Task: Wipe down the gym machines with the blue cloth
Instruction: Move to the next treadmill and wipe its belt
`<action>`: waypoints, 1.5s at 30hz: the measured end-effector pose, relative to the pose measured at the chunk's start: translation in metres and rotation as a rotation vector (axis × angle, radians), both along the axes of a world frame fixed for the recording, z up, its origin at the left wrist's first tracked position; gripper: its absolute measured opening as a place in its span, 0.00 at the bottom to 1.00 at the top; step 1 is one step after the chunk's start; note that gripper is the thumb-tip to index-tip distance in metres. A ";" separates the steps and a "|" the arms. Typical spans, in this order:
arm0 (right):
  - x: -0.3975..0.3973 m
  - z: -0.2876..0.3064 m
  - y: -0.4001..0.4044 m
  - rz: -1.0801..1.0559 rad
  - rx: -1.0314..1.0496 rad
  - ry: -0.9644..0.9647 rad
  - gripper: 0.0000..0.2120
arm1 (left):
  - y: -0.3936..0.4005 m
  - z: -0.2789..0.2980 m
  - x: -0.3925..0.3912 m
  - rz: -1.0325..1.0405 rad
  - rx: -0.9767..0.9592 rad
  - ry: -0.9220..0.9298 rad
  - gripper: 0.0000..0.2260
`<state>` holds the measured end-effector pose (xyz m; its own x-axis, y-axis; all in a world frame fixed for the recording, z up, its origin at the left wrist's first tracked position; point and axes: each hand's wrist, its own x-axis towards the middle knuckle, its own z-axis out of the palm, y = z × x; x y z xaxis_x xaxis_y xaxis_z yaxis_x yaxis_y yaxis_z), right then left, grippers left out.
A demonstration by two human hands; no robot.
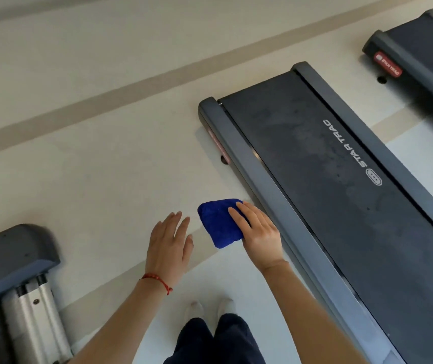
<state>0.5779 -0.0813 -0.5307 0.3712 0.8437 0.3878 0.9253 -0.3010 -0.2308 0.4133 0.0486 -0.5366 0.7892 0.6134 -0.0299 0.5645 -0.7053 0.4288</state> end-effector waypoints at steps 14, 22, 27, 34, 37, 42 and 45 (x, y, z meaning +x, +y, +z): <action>0.051 0.046 0.122 0.258 -0.032 0.038 0.35 | 0.085 0.053 0.027 0.217 -0.005 0.094 0.30; 0.085 0.064 0.192 0.349 0.013 0.025 0.34 | 0.132 0.068 0.050 0.300 -0.020 0.148 0.30; 0.091 0.064 0.243 0.381 -0.008 0.026 0.34 | 0.179 0.071 0.056 0.336 -0.019 0.156 0.31; 0.086 0.057 0.332 0.397 -0.018 0.017 0.34 | 0.272 0.064 0.052 0.328 -0.027 0.148 0.31; 0.082 0.055 0.375 0.379 -0.016 0.026 0.34 | 0.316 0.066 0.047 0.315 -0.024 0.155 0.30; 0.079 0.057 0.439 0.358 0.010 0.034 0.32 | 0.381 0.068 0.042 0.304 -0.009 0.156 0.31; 0.080 0.059 0.467 0.311 0.026 0.017 0.28 | 0.412 0.071 0.044 0.300 -0.005 0.160 0.31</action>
<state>0.6579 0.3857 -0.4717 0.1037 0.9076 0.4067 0.9679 0.0020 -0.2514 0.4575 0.4604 -0.4657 0.5587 0.8170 -0.1425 0.8068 -0.4957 0.3215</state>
